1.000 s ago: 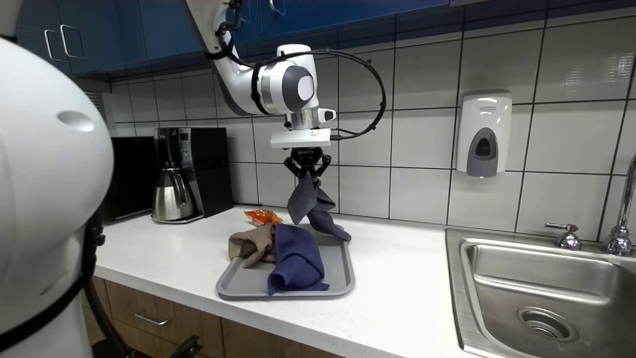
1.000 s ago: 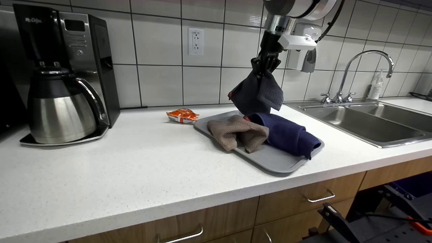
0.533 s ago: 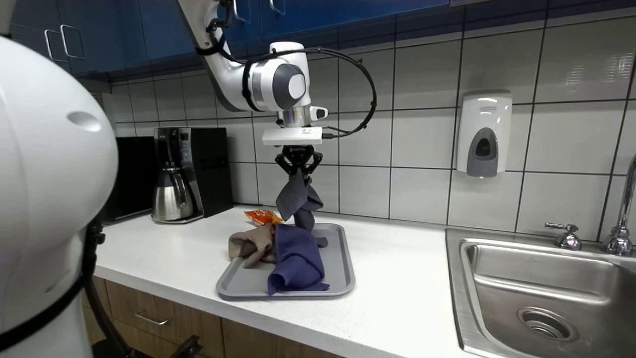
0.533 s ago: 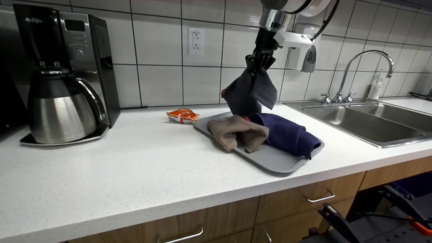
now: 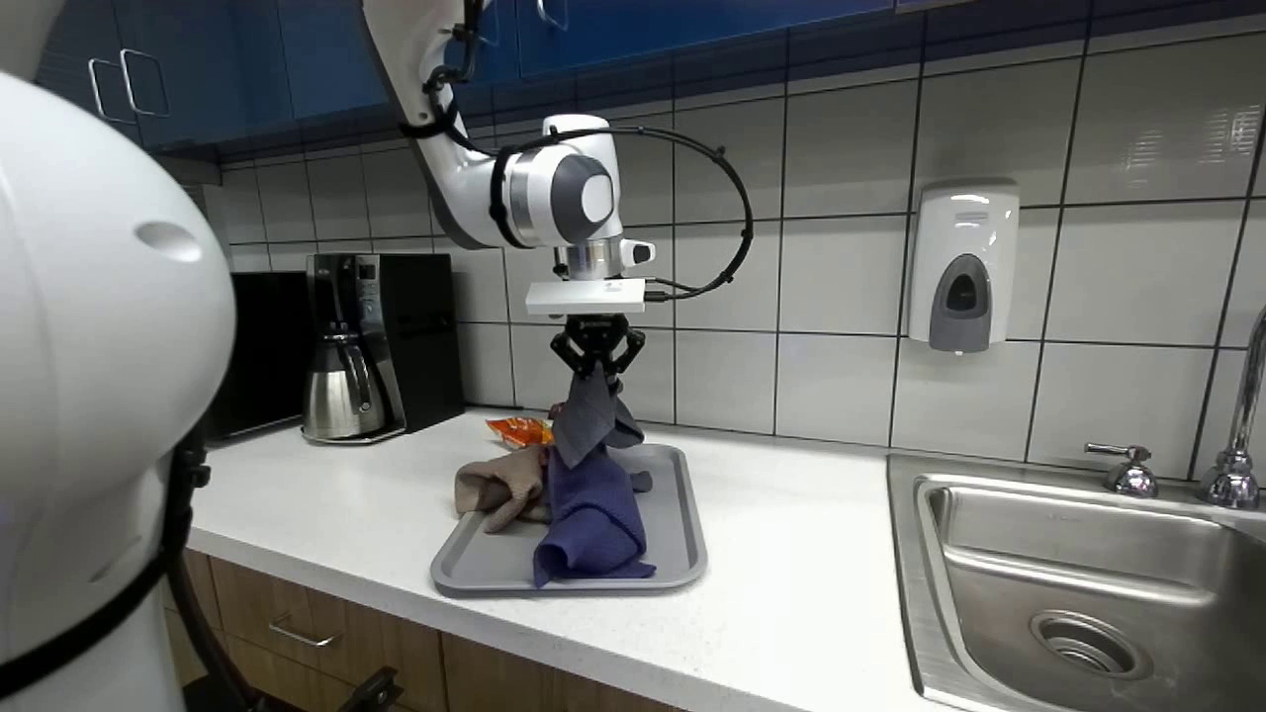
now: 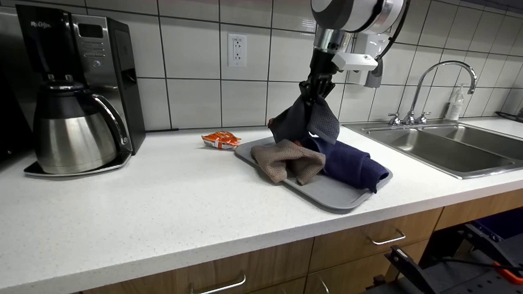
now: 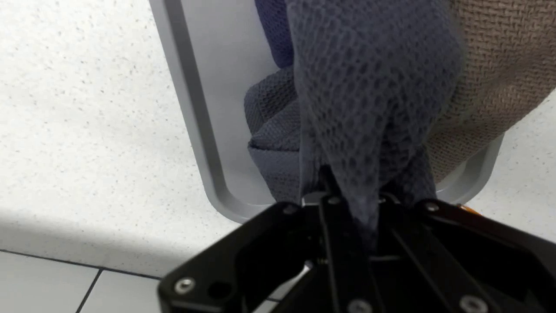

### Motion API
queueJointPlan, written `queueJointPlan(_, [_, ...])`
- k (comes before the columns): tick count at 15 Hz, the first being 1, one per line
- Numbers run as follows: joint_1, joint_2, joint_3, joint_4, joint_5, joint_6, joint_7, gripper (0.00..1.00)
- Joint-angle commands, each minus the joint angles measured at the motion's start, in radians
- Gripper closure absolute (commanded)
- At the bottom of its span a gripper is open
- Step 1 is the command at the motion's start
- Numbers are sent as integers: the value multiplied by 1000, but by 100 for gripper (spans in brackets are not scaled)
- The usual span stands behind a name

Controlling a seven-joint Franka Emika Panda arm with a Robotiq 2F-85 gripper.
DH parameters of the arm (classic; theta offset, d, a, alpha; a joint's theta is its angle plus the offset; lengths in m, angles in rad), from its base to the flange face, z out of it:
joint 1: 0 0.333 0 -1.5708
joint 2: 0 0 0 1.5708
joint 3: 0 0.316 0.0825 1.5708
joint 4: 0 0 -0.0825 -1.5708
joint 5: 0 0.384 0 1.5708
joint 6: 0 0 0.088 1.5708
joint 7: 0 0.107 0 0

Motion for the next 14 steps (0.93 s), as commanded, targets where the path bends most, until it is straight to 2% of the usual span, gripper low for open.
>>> queueJointPlan(1, [9, 58, -8, 66, -38, -38, 63, 99])
queueJointPlan(9, [25, 186, -30, 172, -102, -30, 157, 99])
queueJointPlan(13, [53, 232, -68, 205, -172, 10, 236, 99])
queueJointPlan(14, [59, 235, -77, 208, -188, 15, 252, 93])
